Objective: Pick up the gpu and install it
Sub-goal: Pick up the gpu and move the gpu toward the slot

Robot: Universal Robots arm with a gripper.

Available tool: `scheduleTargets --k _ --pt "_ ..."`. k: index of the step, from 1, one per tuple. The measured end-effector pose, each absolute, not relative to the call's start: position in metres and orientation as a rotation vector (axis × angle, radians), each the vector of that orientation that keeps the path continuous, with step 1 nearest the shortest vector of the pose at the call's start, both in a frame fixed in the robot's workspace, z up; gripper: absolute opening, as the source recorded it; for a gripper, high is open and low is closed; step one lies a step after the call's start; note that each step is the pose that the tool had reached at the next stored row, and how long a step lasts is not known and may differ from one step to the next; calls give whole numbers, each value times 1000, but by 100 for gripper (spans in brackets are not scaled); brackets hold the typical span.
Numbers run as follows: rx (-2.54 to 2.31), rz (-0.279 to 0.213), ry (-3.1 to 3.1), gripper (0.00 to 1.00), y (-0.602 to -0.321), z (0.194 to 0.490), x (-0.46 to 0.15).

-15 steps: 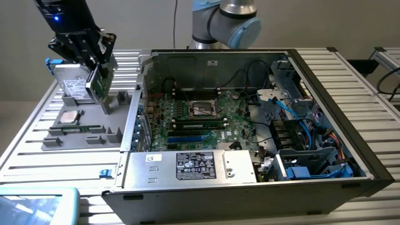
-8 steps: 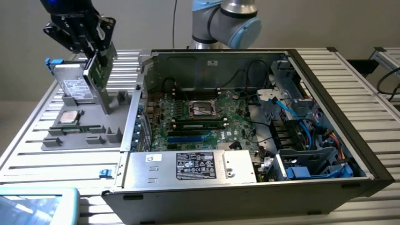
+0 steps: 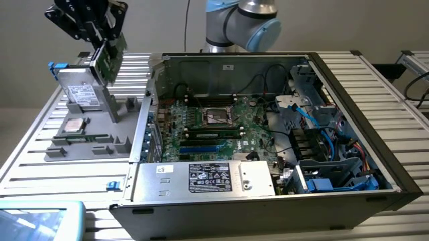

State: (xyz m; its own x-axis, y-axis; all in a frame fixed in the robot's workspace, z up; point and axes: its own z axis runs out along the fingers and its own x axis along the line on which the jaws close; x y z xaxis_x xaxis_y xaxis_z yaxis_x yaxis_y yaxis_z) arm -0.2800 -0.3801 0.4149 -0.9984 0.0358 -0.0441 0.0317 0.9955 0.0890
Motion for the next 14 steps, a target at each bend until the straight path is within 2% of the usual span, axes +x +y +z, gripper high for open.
scheduleTargets --k 9,14 --pt "54 137 3116 28 -382 436 -248" --pt "56 137 3139 28 -382 438 -233"
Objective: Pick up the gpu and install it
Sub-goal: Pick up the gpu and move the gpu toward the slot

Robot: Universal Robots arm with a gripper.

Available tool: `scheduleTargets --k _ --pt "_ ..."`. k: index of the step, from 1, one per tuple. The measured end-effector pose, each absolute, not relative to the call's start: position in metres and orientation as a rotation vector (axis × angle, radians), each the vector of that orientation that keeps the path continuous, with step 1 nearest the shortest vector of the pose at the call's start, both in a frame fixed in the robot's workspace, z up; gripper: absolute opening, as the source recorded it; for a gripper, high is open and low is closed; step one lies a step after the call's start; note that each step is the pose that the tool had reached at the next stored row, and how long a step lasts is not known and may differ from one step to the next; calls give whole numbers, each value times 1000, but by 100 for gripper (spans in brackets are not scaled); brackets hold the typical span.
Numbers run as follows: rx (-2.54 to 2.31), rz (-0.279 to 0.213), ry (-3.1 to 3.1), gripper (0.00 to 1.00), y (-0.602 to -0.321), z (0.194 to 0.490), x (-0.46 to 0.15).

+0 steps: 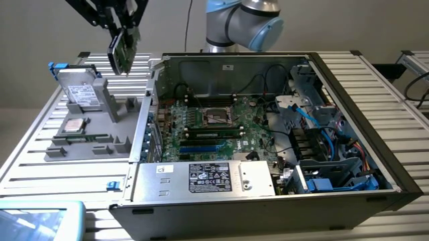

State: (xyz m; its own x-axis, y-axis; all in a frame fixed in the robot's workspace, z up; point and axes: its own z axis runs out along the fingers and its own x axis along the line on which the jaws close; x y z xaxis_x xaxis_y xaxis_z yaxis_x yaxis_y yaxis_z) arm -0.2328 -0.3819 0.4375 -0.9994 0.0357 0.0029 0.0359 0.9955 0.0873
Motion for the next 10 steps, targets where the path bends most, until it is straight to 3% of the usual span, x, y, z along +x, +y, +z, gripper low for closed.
scheduleTargets --k 10 --pt "-57 -136 -3126 28 -384 438 -188"
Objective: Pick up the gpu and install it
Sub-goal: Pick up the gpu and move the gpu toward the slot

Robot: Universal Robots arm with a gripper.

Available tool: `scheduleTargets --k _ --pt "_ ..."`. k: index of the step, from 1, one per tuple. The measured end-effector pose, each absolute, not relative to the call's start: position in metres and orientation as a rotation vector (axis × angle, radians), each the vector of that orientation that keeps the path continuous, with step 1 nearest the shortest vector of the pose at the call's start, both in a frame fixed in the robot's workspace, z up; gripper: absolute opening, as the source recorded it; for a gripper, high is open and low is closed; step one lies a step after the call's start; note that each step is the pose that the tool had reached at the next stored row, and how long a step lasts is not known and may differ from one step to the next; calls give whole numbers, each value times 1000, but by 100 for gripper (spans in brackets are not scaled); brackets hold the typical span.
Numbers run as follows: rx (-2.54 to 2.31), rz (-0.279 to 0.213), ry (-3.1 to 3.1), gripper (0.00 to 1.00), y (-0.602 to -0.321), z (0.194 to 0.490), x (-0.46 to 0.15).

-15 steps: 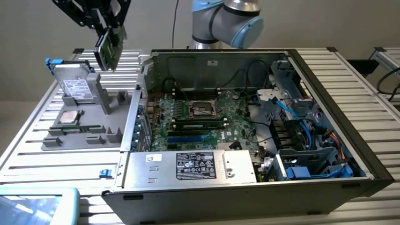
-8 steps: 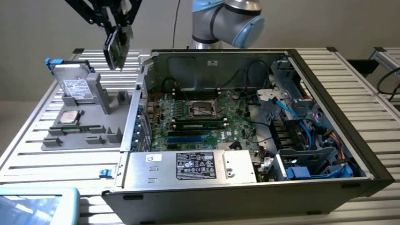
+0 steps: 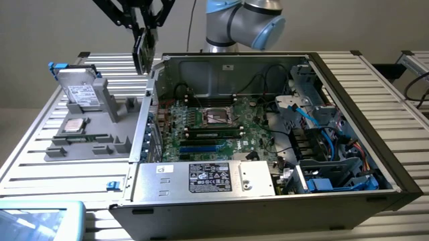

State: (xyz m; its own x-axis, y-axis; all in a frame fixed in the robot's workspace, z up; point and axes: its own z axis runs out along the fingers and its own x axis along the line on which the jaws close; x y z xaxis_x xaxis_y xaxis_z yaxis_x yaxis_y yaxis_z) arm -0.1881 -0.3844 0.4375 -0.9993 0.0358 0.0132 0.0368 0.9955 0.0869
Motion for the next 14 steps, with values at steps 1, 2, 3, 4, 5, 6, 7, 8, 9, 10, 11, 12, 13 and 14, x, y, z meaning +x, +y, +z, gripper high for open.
scheduleTargets --k 1,2,3,4,5,6,7,8,9,10,11,12,13,14 --pt "-57 -136 -3125 28 -385 437 -184" --pt "-57 -136 -3125 28 -386 437 -179" --pt "-57 -136 -3124 28 -387 437 -175" --pt "-57 -136 -3124 28 -389 436 -171" --pt "-57 -136 -3124 28 -390 435 -167" --pt "-57 -137 -3124 28 -391 433 -163" --pt "-57 -136 -3124 28 -393 431 -159" --pt "-57 -136 -3124 28 -394 430 -156" --pt "-57 -136 -3124 28 -395 428 -153" --pt "-57 -136 -3124 28 -396 426 -150" --pt "-57 -136 -3124 28 -396 424 -147" --pt "-57 -136 -3124 28 -397 422 -145" --pt "-57 -136 -3124 28 -397 421 -142" --pt "-57 -136 -3124 28 -398 419 -138"
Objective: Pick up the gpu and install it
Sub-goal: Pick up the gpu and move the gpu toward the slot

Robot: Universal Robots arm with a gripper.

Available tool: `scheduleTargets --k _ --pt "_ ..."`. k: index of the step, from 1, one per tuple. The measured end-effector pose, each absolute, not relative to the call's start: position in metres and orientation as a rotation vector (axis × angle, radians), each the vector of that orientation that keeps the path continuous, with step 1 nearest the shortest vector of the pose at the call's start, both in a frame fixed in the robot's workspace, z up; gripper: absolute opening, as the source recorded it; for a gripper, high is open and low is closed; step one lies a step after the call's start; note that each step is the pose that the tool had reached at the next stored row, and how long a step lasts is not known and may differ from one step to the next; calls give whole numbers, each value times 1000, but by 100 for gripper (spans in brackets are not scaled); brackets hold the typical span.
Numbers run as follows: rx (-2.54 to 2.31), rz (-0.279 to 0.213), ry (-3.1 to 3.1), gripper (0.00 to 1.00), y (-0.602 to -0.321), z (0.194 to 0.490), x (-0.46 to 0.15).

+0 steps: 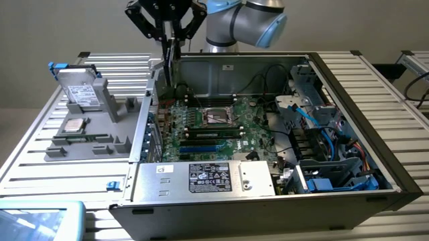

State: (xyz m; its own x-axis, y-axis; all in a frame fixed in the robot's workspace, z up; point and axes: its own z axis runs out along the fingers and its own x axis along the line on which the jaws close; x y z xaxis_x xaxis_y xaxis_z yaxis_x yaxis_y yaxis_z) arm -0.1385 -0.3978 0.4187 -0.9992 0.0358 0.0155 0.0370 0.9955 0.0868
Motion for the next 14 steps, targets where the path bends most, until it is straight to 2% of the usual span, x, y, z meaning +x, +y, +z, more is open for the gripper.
scheduleTargets --k 14 --pt "-57 -136 -3124 28 -403 393 -81"
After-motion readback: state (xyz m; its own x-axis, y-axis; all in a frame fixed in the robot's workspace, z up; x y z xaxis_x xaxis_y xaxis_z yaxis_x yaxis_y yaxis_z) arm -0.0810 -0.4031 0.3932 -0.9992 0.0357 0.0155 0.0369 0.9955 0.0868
